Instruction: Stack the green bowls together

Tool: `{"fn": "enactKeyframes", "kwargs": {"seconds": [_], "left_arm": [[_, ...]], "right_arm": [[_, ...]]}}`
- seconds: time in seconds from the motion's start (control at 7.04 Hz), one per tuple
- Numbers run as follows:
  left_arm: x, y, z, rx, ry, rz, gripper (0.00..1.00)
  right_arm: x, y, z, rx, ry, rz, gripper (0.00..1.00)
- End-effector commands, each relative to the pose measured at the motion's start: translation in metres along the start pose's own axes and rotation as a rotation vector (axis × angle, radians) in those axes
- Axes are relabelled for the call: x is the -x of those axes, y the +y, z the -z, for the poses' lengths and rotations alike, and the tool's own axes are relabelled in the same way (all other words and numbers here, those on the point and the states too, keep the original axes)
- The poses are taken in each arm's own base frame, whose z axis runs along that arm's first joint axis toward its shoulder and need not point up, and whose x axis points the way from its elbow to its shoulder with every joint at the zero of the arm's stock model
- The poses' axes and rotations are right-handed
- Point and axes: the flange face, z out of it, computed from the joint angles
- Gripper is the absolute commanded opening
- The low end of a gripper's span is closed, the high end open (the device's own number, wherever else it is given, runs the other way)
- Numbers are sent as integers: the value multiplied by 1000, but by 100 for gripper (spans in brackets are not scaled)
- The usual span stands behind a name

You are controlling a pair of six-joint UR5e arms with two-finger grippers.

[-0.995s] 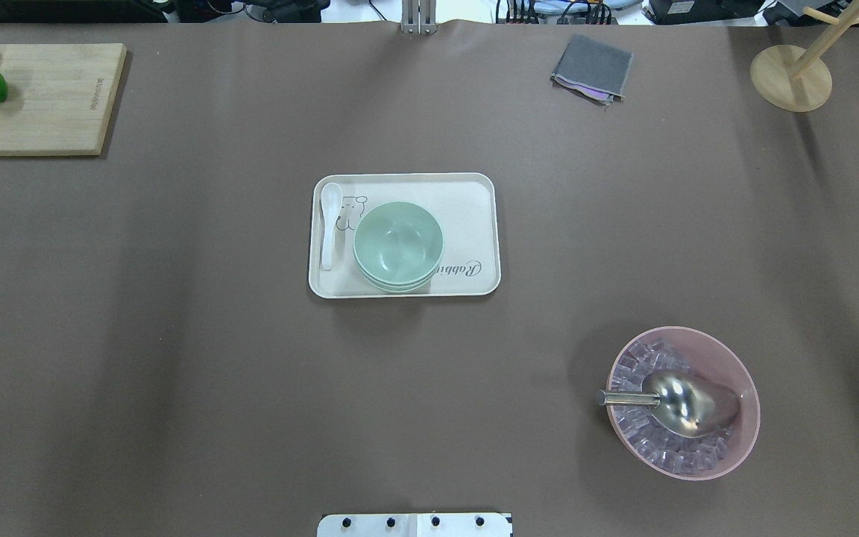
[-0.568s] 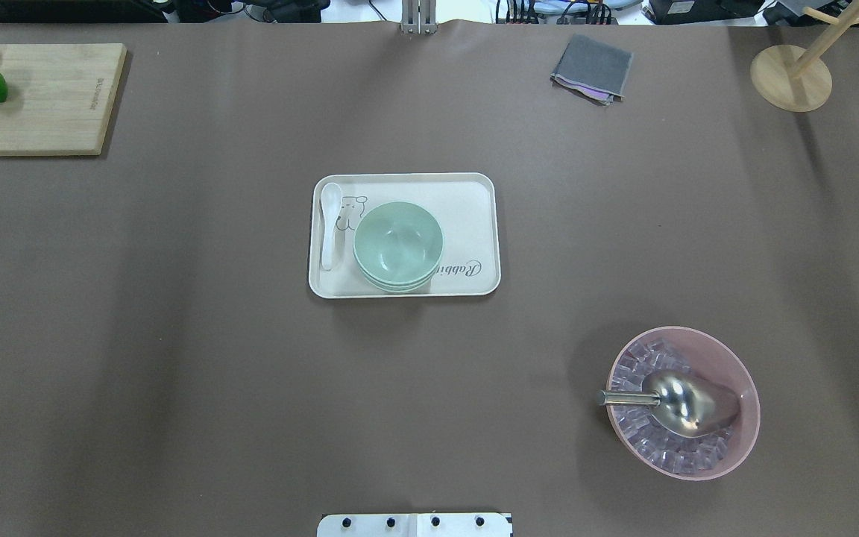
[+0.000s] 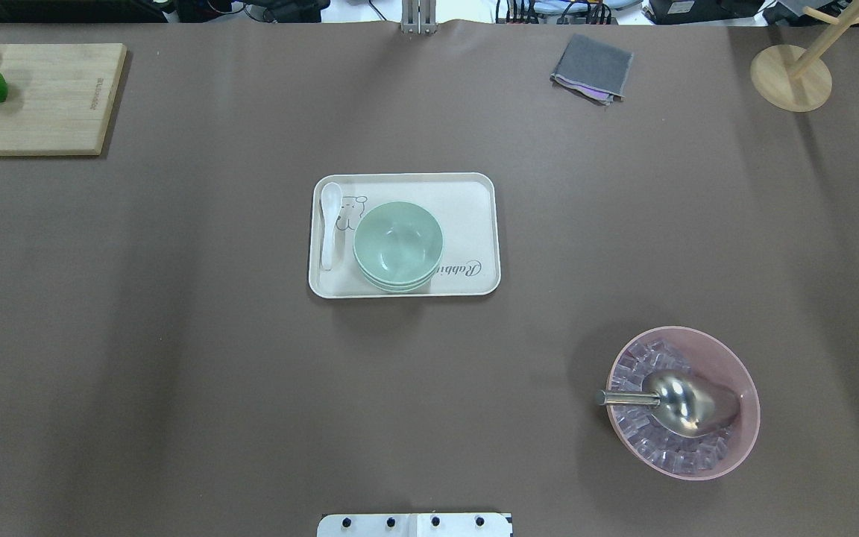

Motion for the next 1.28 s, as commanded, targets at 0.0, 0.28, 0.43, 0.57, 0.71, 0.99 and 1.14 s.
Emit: {"fn": "enactKeyframes", "kwargs": {"seconds": [0.0, 0.28, 0.43, 0.57, 0.71, 0.99, 1.14], "left_arm": [[-3, -5, 3, -23, -11, -30, 98], [-5, -13, 7, -30, -83, -54, 98], [-7, -14, 8, -32, -83, -58, 98], [-4, -12, 6, -27, -82, -51, 98], [-2, -9, 4, -24, -83, -44, 98], [0, -6, 1, -17, -81, -38, 98], [1, -6, 1, -16, -81, -37, 98]], "right_arm": [[-9, 5, 3, 12, 7, 41, 100], [-11, 6, 2, 15, 9, 38, 100], [-11, 8, 1, 18, 9, 37, 100], [-11, 8, 1, 17, 9, 38, 100], [-11, 8, 1, 16, 9, 37, 100], [-11, 9, 0, 18, 6, 36, 100], [-11, 9, 0, 19, -2, 29, 100]]}}
